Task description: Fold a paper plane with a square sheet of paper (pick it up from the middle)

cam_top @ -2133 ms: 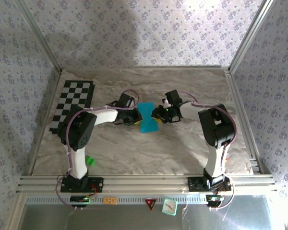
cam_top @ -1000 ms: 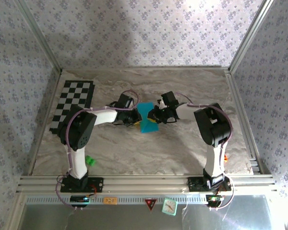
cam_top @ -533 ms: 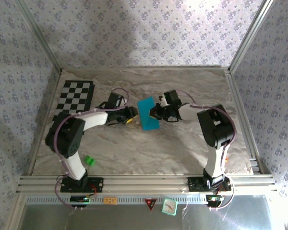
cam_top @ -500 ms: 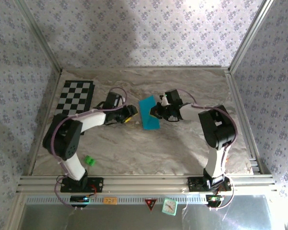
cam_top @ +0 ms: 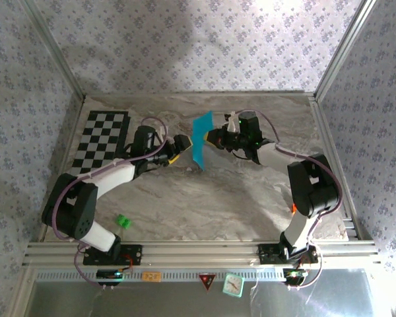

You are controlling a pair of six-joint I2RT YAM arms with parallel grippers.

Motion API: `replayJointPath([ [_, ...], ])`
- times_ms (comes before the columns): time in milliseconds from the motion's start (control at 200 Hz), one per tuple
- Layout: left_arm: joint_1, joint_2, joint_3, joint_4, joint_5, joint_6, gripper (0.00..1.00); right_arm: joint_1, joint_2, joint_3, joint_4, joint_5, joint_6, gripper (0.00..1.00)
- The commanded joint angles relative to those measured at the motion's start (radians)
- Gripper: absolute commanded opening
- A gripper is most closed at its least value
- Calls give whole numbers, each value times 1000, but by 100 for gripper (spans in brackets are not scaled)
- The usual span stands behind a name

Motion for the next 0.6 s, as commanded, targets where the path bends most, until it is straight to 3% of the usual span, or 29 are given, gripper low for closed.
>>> replayJointPath([
  [0, -23, 6, 18, 100, 53, -23, 100, 8, -11, -7, 99, -85, 79, 4],
  [225, -28, 21, 31, 170, 84, -46, 96, 20, -3, -11, 143, -125, 117, 5],
  [595, -28, 29, -7, 375, 67, -123, 73, 19, -6, -17, 147, -178, 129, 6],
])
